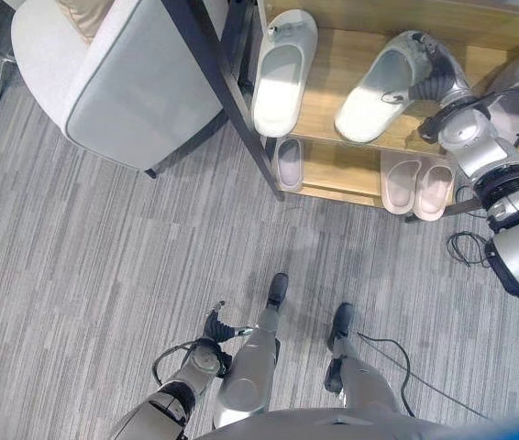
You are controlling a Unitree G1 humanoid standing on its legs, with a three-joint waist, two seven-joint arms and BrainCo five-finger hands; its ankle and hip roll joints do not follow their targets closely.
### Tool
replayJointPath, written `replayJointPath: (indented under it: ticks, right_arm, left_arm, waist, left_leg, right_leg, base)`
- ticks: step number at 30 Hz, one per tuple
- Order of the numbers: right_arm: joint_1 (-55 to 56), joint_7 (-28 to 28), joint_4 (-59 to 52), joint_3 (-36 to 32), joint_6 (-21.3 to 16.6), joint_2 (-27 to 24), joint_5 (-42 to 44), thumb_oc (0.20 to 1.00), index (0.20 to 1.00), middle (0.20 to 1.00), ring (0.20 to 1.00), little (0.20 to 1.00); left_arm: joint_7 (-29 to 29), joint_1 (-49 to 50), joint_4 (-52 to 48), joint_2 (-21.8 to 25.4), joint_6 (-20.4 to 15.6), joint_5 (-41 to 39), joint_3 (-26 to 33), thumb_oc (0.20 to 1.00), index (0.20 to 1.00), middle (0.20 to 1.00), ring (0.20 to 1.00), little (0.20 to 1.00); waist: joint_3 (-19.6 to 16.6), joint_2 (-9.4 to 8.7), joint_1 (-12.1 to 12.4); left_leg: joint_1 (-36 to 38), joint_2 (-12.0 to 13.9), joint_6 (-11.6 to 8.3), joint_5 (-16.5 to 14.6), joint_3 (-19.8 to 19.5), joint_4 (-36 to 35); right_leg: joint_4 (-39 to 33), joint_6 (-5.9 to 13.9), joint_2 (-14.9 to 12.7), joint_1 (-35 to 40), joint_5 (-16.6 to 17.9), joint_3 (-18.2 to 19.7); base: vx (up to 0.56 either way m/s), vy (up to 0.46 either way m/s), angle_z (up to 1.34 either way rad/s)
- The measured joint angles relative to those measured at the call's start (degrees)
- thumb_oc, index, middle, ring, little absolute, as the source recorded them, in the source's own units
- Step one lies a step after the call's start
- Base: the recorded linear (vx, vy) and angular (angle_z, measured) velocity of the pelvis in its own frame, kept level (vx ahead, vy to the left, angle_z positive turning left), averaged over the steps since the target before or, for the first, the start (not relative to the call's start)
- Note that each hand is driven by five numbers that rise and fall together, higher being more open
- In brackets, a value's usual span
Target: Arrange the slippers neatly on the shoe rack.
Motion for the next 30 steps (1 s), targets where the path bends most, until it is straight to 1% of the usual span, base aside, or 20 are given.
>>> replayJointPath:
  ticks: [1, 5, 6, 8, 9, 10, 12, 14, 15, 16, 17, 18, 19, 22, 25, 26, 27, 28, 29, 30]
  right_arm:
    - [-0.2, -0.1, 0.0, 0.0, 0.0, 0.0, 0.0, 0.2, 0.2, 0.2, 0.2, 0.2]
    - [-0.9, -0.7, 0.0, -0.1, 1.1, -1.1, 0.1, 0.2, 0.2, 0.2, 0.2, 0.2]
    - [-0.7, -0.8, -1.4, 0.1, 2.2, -0.9, 0.0, 0.2, 0.2, 0.2, 0.2, 0.2]
    - [-0.1, -0.3, -3.9, 0.4, 2.4, 0.9, -0.7, 0.2, 0.2, 0.2, 0.2, 0.2]
    - [0.0, -1.0, -4.2, 0.0, 2.5, 0.8, -1.2, 0.2, 0.2, 0.2, 0.2, 0.2]
    - [2.4, -3.6, -10.6, -0.6, 3.0, -2.0, -2.3, 0.2, 0.2, 0.2, 0.2, 0.2]
    - [9.3, -6.0, -26.6, -3.4, 2.9, -6.3, -4.6, 0.2, 0.2, 0.2, 0.2, 0.2]
    - [21.0, -7.5, -45.4, -11.0, 2.6, -7.4, -6.9, 0.2, 0.2, 0.2, 0.2, 0.2]
    - [28.4, -7.9, -53.3, -14.8, 1.5, -7.0, -7.9, 0.2, 0.2, 0.2, 0.2, 0.2]
    - [32.5, -8.0, -56.3, -15.6, 0.2, -5.4, -8.3, 0.2, 0.2, 0.2, 0.2, 0.2]
    - [33.9, -7.9, -56.4, -15.5, -0.4, -4.4, -9.2, 0.2, 0.2, 0.2, 0.2, 0.2]
    - [37.8, -7.3, -57.8, -17.4, -0.3, -2.7, -9.5, 0.2, 0.2, 0.2, 0.2, 0.2]
    - [44.9, -6.8, -61.8, -19.6, -0.5, 0.0, -9.6, 0.2, 0.2, 0.2, 0.2, 0.2]
    - [54.5, -3.7, -63.6, -17.9, -1.7, 3.5, -10.7, 0.2, 0.2, 0.2, 0.2, 0.2]
    - [58.9, -1.7, -62.8, -16.6, -2.2, 2.0, -12.5, 0.2, 0.2, 0.2, 0.2, 0.2]
    - [65.8, -1.1, -62.7, -18.9, -3.4, 0.9, -12.5, 0.2, 0.2, 0.2, 0.2, 0.2]
    - [72.5, -0.6, -61.8, -20.5, -3.4, 1.6, -12.4, 0.2, 0.2, 0.2, 0.2, 0.2]
    - [74.5, 0.4, -61.1, -19.9, -3.3, 1.5, -13.2, 0.2, 0.2, 0.2, 0.2, 0.2]
    - [74.4, 0.5, -61.0, -19.9, -3.4, 1.7, -13.5, 0.2, 0.2, 0.2, 0.2, 0.2]
    - [73.1, -0.1, -58.7, -19.7, -3.9, 4.3, -13.2, 0.2, 0.2, 0.2, 0.2, 0.2]
  left_arm:
    - [0.0, 0.0, 0.1, 0.0, 0.0, 0.0, 0.0, 1.0, 1.0, 1.0, 1.0, 1.0]
    - [-0.1, -0.2, 0.1, -0.1, 0.0, -1.5, 0.0, 1.0, 1.0, 1.0, 1.0, 1.0]
    - [-0.7, -1.6, 1.2, -0.5, 0.2, -2.2, 0.9, 1.0, 1.0, 1.0, 1.0, 1.0]
    - [-1.1, -2.6, 3.7, -0.8, 0.2, -2.2, 0.6, 1.0, 1.0, 1.0, 1.0, 1.0]
    - [-1.2, -1.5, 1.0, -0.8, -1.0, -2.1, 0.5, 1.0, 1.0, 1.0, 1.0, 1.0]
    - [-1.6, 0.1, -0.7, -0.4, -1.2, -2.1, 0.9, 1.0, 1.0, 1.0, 1.0, 1.0]
    - [-2.5, 1.6, -0.6, 0.9, -0.7, -1.8, 1.1, 1.0, 1.0, 1.0, 1.0, 1.0]
    - [-3.4, 2.7, -0.5, 1.2, 0.1, -1.1, 4.0, 1.0, 1.0, 1.0, 1.0, 1.0]
    - [-3.7, 3.2, -0.5, 1.0, 0.2, -0.9, 5.5, 1.0, 1.0, 1.0, 1.0, 1.0]
    - [-3.8, 3.4, -0.5, 1.0, 0.3, -0.9, 5.8, 1.0, 1.0, 1.0, 1.0, 1.0]
    - [-3.9, 3.5, -0.4, 1.0, 0.4, -0.9, 5.8, 1.0, 1.0, 1.0, 1.0, 1.0]
    - [-4.6, 3.4, -0.9, 0.8, 0.3, -0.8, 6.7, 1.0, 1.0, 1.0, 1.0, 1.0]
    - [-4.7, 3.7, -1.0, 0.1, 0.4, -0.8, 9.2, 1.0, 1.0, 1.0, 1.0, 1.0]
    - [-4.7, 5.6, -0.9, -0.1, 0.7, -0.9, 13.2, 1.0, 1.0, 1.0, 1.0, 1.0]
    - [-4.5, 7.1, -0.6, -0.1, 1.3, -0.9, 14.2, 1.0, 1.0, 1.0, 1.0, 1.0]
    - [-4.5, 7.0, 0.0, -0.2, 1.4, -0.9, 14.1, 1.0, 1.0, 1.0, 1.0, 1.0]
    - [-4.5, 7.4, -0.1, -0.4, 1.2, -0.9, 14.2, 1.0, 1.0, 1.0, 1.0, 1.0]
    - [-4.4, 7.8, 0.2, -1.1, 1.3, -1.0, 14.7, 1.0, 1.0, 1.0, 1.0, 1.0]
    - [-4.5, 8.6, 0.7, -1.3, 1.4, -0.9, 14.6, 1.0, 1.0, 1.0, 1.0, 1.0]
    - [-4.4, 8.9, 1.2, -1.1, 0.4, -0.9, 15.1, 1.0, 1.0, 1.0, 1.0, 1.0]
  waist:
    - [0.0, 0.0, 0.0]
    - [-0.1, -0.04, 0.6]
    - [-0.1, -0.09, 0.0]
    - [-0.2, -0.19, -0.9]
    - [-0.3, -0.31, -0.9]
    - [-0.3, -0.5, -1.0]
    - [-0.3, -0.52, -1.4]
    - [-0.2, -0.8, -2.4]
    - [-0.1, -0.94, -2.5]
    - [-0.1, -1.25, -3.2]
    - [-0.2, -1.38, -3.9]
    - [-0.2, -1.39, -4.5]
    - [-0.4, -1.77, -4.7]
    - [-0.4, -1.77, -5.3]
    - [-0.4, -1.71, -5.2]
    - [-0.2, -1.28, -5.7]
    - [0.1, -0.14, -6.5]
    - [0.1, 1.16, -7.0]
    - [0.0, 1.72, -7.2]
    - [0.3, 1.13, -7.1]
  left_leg:
    - [-0.3, 0.0, 0.05, 0.1, 0.0, 0.0]
    - [0.0, -0.1, 0.03, 0.2, 0.1, 0.0]
    - [0.4, 0.0, 0.02, 0.2, 0.1, 0.1]
    - [1.4, 0.0, 0.02, 0.2, 0.2, 0.1]
    - [1.8, 0.1, 0.02, 0.2, 0.3, 0.1]
    - [1.8, 0.3, -0.01, 0.2, 0.2, 0.1]
    - [1.9, 0.3, -0.11, 0.3, 0.3, 0.1]
    - [3.3, 0.3, -0.14, 0.3, 0.4, 0.1]
    - [4.6, 0.3, -0.14, 0.3, 0.5, 0.1]
    - [5.9, 0.3, -0.15, 0.3, 0.5, 0.1]
    - [6.2, 0.4, -0.17, 0.3, 0.5, 0.1]
    - [6.2, 1.0, -0.29, 0.3, 0.3, 0.1]
    - [6.4, 1.3, -0.64, 0.5, 0.2, 0.1]
    - [7.0, 2.0, -1.45, 0.7, -0.1, 0.2]
    - [7.4, 2.7, -2.74, 0.2, -0.5, 0.6]
    - [5.7, 2.6, -4.71, 0.1, -0.6, 3.7]
    - [4.3, 4.2, -4.7, -1.6, 5.9, 6.2]
    - [4.3, 5.5, -3.62, -2.7, 10.5, 7.5]
    - [4.7, 5.6, -3.61, -2.5, 11.4, 7.2]
    - [3.0, 5.3, -4.04, -1.7, 11.9, 11.4]
  right_leg:
    - [0.0, 0.0, 0.0, -0.3, 0.1, 0.0]
    - [0.0, 0.03, -0.1, 0.0, 0.1, 0.0]
    - [0.0, 0.03, -0.1, 0.5, 0.2, 0.0]
    - [0.0, 0.06, -0.1, 1.5, 0.2, 0.0]
    - [0.0, 0.06, 0.0, 1.9, 0.2, 0.2]
    - [0.0, 0.06, 0.3, 1.9, 0.2, 0.1]
    - [0.0, 0.05, 0.3, 1.9, 0.2, 0.3]
    - [0.0, 0.15, 0.3, 3.1, 0.2, 0.3]
    - [0.0, 0.24, 0.3, 4.5, 0.2, 0.2]
    - [0.0, 0.37, 0.3, 5.8, -0.1, 0.3]
    - [0.0, 0.29, 0.4, 6.2, -0.2, 0.3]
    - [0.0, 0.32, 1.0, 6.2, -0.2, 0.3]
    - [0.0, 0.31, 1.3, 6.5, -0.5, 0.1]
    - [0.0, -0.6, 2.2, 7.3, -0.5, -0.1]
    - [0.0, -1.04, 3.3, 8.1, -0.5, -0.3]
    - [1.6, -3.21, 3.4, 9.1, -1.9, -2.8]
    - [2.7, -4.64, 3.3, 10.9, -3.8, -6.2]
    - [6.1, -4.59, 2.5, 9.9, -5.8, -6.8]
    - [7.6, -4.15, 1.9, 9.4, -6.5, -6.6]
    - [9.5, -4.06, 0.5, 8.6, -7.7, -5.4]
  base:
    - [0.0, 0.0, 0.0]
    - [0.0, 0.0, 0.0]
    - [0.0, 0.0, 0.0]
    - [-0.04, -0.041, -0.02]
    - [-0.06, -0.07, -0.03]
    - [-0.05, -0.066, 0.0]
    - [-0.06, -0.102, -0.02]
    - [-0.04, -0.137, -0.01]
    - [-0.03, -0.115, -0.01]
    - [-0.03, -0.145, 0.0]
    - [-0.04, -0.173, -0.02]
    - [-0.04, -0.167, 0.03]
    - [-0.07, -0.187, 0.03]
    - [-0.06, -0.161, 0.0]
    - [-0.05, -0.113, 0.2]
    - [-0.03, -0.028, 1.23]
    - [0.01, 0.101, 1.26]
    - [0.04, 0.12, 0.69]
    - [0.15, 0.208, -0.05]
    - [0.19, 0.184, -0.27]
